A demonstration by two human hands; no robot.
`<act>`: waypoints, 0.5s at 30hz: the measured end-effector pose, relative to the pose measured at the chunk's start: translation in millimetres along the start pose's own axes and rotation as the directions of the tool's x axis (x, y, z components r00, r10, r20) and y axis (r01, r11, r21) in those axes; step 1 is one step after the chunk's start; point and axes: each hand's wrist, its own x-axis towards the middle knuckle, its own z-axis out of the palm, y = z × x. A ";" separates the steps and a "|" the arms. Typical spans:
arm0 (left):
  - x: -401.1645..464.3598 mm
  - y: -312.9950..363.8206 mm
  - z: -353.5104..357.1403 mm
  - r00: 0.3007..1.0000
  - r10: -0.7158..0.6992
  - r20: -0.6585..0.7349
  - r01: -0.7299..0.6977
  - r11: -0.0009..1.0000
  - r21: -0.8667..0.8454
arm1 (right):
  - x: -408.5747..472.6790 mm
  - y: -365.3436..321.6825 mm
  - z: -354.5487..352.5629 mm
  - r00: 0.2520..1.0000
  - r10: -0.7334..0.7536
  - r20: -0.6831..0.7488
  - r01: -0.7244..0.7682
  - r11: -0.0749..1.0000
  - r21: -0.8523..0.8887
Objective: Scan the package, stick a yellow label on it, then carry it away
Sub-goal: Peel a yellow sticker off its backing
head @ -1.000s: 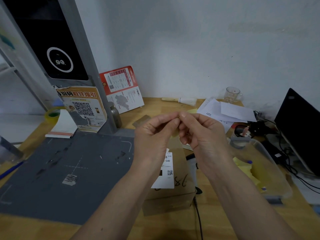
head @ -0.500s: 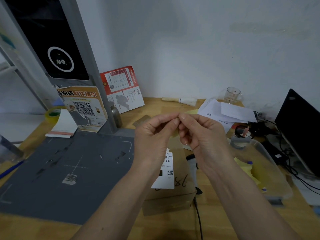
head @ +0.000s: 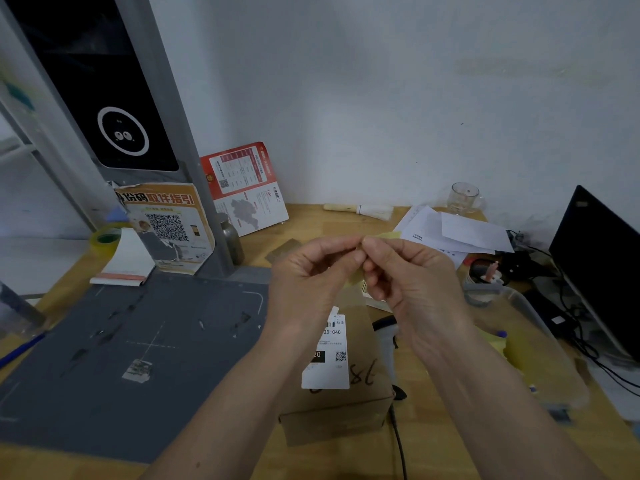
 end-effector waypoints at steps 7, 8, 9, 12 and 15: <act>3.8 0.0 6.8 0.998 0.002 -0.068 -0.001 1.000 0.009 | 1.5 1.3 -0.3 1.000 0.001 -0.009 -0.001 1.000 -0.016; 4.6 -0.9 7.3 0.996 -0.001 -0.094 0.002 1.000 0.008 | 1.9 1.7 0.1 1.000 0.006 -0.017 -0.006 1.000 -0.009; 5.7 -1.6 7.3 0.993 -0.008 -0.114 0.008 1.000 0.004 | 2.1 2.2 0.2 1.000 0.010 -0.027 -0.010 1.000 0.000; 8.4 -1.1 7.0 0.992 -0.025 -0.126 0.021 0.999 -0.029 | 4.8 0.3 -1.3 0.998 0.028 -0.060 -0.027 0.999 0.027; 6.8 0.5 6.6 0.996 -0.020 -0.087 0.020 1.000 -0.002 | 7.6 -4.9 -1.1 0.992 0.082 -0.094 -0.080 0.997 0.018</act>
